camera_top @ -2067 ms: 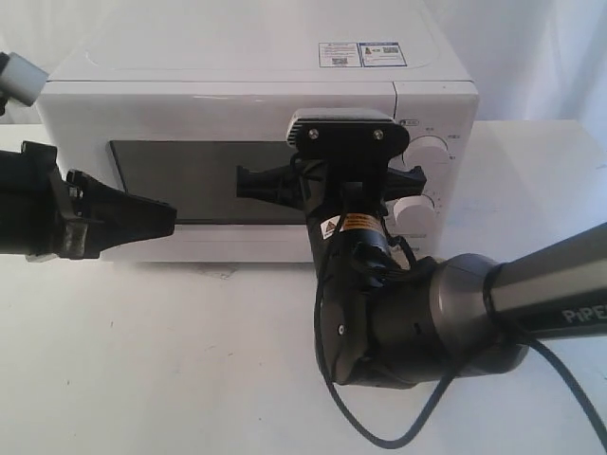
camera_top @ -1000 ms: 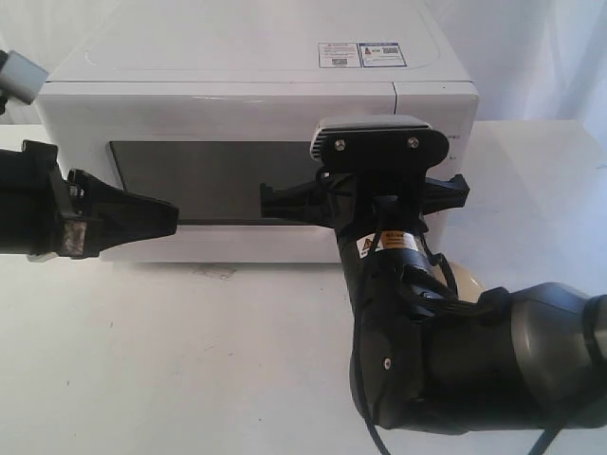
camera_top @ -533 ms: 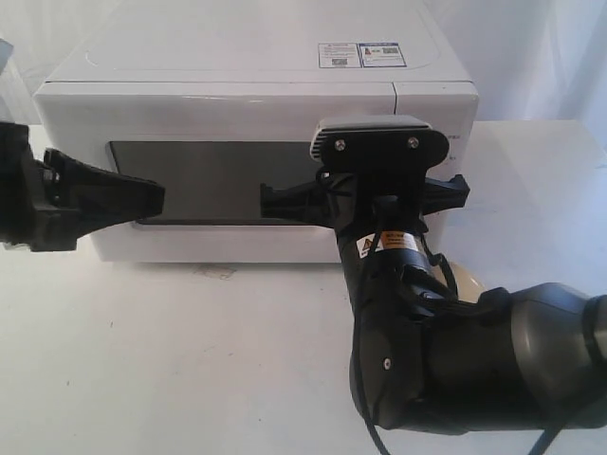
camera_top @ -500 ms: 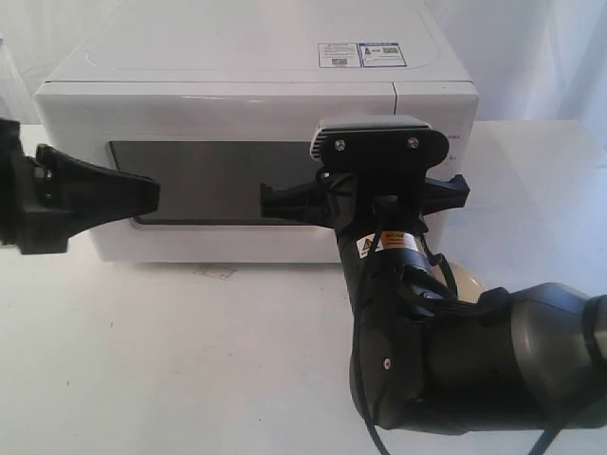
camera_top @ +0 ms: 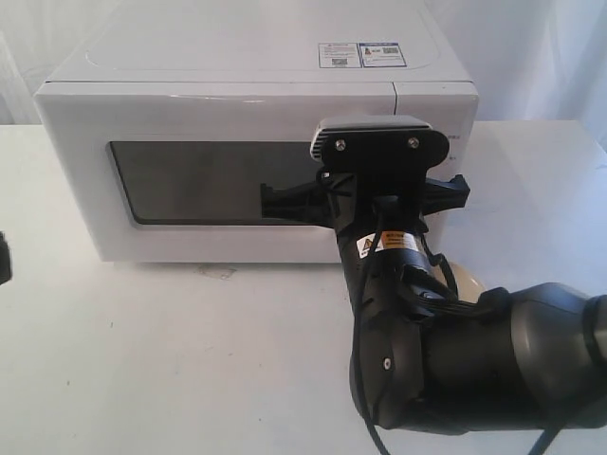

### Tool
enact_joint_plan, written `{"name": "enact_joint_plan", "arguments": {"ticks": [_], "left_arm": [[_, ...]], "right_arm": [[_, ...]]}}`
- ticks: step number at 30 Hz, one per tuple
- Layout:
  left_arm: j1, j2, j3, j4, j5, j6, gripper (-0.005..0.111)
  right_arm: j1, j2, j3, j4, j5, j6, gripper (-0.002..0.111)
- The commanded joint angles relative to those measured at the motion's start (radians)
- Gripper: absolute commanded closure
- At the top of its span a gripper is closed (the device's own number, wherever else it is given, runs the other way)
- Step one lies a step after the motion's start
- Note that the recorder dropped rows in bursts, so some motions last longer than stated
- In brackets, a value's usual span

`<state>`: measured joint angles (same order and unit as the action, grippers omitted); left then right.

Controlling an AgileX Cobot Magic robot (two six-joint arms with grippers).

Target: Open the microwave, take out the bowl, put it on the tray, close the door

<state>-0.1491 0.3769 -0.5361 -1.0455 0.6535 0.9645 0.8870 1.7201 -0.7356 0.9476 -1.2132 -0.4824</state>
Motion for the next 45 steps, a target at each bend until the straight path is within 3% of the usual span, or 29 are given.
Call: {"name": "enact_joint_plan", "arguments": {"ticks": [1,9,17,31,36,40,45], "left_arm": [[0.051,-0.139,0.059,-0.008,-0.007,-0.091,0.107],[0.051,-0.179,0.094,-0.009,-0.007,-0.204,0.107],[0.051,-0.216,0.166,-0.016,-0.168,-0.206,0.107],[0.051,-0.364,0.203,0.011,-0.191,-0.206,0.107],[0.058,-0.377,0.262,0.025,-0.286,-0.213,0.107],[0.058,-0.377,0.274,0.151,-0.345,-0.362,0.107],[0.058,-0.377,0.322,0.475,-0.448,-0.602,0.107]], "right_arm": [[0.001,-0.002,0.008,0.002,-0.008,-0.013,0.108],[0.001,-0.002,0.008,0.002,-0.008,-0.013,0.108],[0.001,-0.002,0.008,0.002,-0.008,-0.013,0.108],[0.001,-0.002,0.008,0.002,-0.008,-0.013,0.108],[0.001,-0.002,0.008,0.002,-0.008,-0.013,0.108],[0.001,-0.002,0.008,-0.003,-0.008,-0.013,0.108],[0.001,-0.002,0.008,-0.002,-0.008,-0.011,0.108]]}}
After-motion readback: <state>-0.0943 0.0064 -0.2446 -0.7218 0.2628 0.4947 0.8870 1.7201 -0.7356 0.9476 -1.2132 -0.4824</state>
